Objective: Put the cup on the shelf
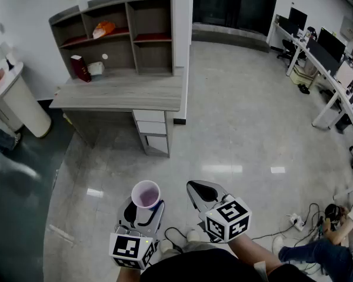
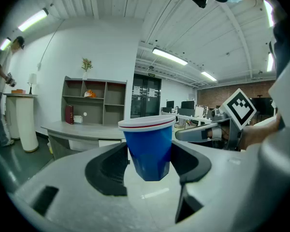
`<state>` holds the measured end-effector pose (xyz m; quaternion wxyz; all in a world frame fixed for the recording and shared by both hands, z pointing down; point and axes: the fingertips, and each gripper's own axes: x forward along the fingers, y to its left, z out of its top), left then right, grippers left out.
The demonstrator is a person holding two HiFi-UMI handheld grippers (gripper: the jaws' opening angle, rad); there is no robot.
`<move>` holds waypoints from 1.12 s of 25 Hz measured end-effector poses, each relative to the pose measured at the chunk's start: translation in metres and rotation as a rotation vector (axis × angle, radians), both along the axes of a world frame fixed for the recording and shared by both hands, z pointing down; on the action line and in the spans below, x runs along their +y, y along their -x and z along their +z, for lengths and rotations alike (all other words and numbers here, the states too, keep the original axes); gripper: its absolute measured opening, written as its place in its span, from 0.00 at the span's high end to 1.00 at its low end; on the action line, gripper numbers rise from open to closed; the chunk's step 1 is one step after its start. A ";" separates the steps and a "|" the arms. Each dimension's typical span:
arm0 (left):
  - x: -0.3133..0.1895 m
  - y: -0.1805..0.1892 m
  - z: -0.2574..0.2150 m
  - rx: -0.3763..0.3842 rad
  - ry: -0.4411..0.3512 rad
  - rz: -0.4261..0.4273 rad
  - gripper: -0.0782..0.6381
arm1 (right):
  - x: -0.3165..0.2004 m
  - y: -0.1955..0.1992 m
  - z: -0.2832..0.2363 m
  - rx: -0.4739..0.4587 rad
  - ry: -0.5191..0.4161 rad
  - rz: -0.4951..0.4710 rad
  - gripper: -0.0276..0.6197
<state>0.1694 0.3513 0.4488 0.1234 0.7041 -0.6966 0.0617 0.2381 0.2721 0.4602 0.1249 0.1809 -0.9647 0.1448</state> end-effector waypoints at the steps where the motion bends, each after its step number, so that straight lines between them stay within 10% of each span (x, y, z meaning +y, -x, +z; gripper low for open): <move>1: -0.002 -0.003 0.001 0.011 -0.001 -0.007 0.52 | -0.002 -0.003 0.001 0.002 -0.002 -0.001 0.96; 28: -0.058 -0.018 0.012 -0.054 0.021 -0.077 0.52 | -0.058 -0.014 0.023 -0.013 0.067 -0.081 0.96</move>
